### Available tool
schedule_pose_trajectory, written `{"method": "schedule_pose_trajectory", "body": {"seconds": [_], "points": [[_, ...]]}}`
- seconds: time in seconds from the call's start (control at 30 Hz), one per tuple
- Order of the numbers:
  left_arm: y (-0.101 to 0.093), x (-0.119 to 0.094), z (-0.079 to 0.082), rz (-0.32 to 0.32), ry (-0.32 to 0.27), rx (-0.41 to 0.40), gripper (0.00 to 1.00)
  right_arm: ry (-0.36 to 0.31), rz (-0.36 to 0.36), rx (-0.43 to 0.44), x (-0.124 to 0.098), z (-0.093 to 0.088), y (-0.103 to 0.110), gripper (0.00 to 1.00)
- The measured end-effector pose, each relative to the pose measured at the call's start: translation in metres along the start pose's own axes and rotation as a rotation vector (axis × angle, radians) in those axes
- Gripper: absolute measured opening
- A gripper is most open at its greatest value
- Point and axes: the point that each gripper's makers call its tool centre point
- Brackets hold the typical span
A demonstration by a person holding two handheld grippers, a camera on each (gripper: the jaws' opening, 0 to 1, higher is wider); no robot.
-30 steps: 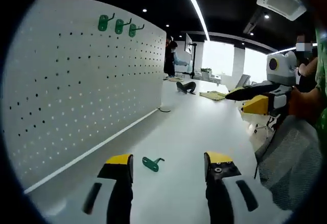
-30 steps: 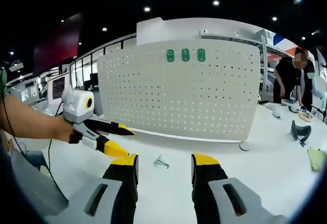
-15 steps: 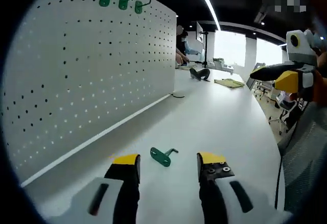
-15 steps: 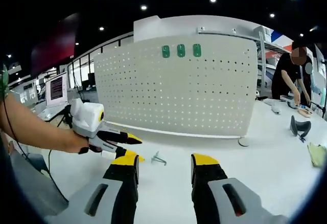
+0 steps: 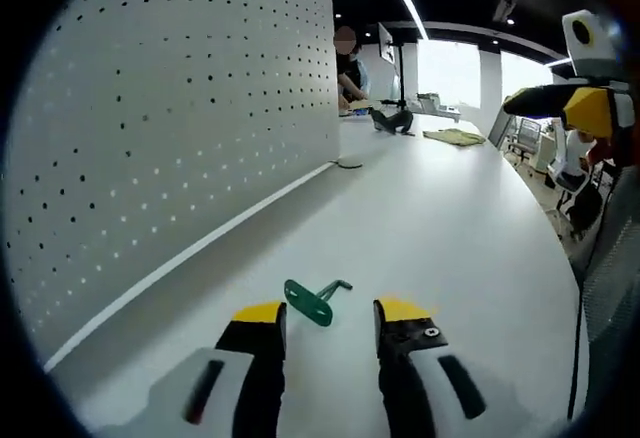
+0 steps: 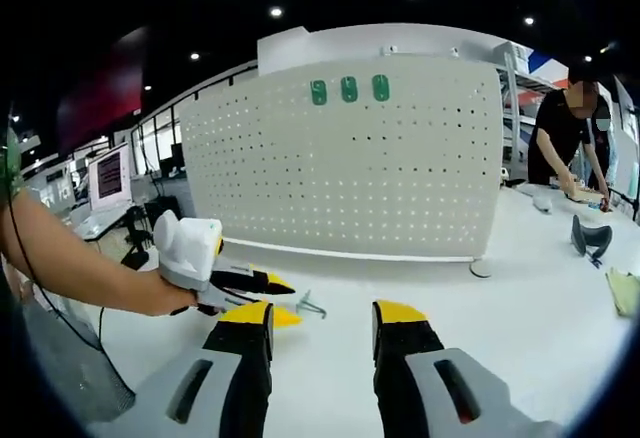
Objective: Insert the hook assembly into the mounting plate slot until the hook locks in place.
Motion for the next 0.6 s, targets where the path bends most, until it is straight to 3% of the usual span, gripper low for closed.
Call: {"method": "schedule_pose_trajectory", "body": {"seconds": [0.13,0.6], "points": [[-0.0014,0.0026,-0.0021,-0.004,0.014,0.036,0.33,0.009,0.005,0.007,0.0011,-0.0018,0.0005,0.39],[0.0067,0.0065,-0.0057,0.022,0.021,0.030,0.22,0.019,0.017,0.004,0.0002,-0.0045,0.0039,0.37]]}}
Point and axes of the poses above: the point that each gripper's makers call its tool centre point, and the gripper's own axes: x roughly forward along the fingers, y roughly to its left, z roughly out of its top, and after that the axes turned 5 degrees about -z, right-handed
